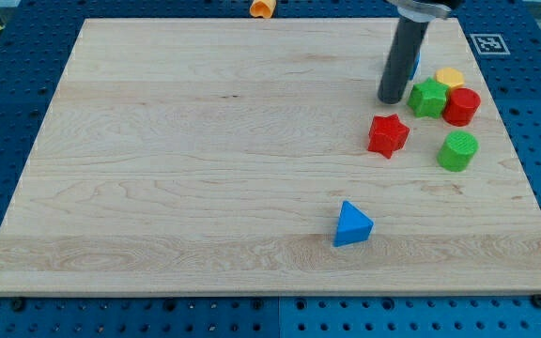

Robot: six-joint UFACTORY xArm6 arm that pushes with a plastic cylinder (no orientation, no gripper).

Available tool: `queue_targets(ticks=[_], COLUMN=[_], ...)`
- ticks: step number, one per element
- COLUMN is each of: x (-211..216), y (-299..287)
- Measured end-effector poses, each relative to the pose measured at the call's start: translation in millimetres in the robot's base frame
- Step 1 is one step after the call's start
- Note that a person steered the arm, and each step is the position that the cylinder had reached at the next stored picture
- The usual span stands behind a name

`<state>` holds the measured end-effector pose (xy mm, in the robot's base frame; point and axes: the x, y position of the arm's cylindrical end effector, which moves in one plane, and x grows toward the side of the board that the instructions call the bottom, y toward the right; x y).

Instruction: Push the red star to the bottom left of the green circle

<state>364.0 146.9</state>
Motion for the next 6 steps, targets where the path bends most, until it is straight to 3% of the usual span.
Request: queue_targets(ticks=[2, 3, 4, 5, 6], x=[78, 103, 60, 88, 177], y=[-20, 33, -3, -49, -40])
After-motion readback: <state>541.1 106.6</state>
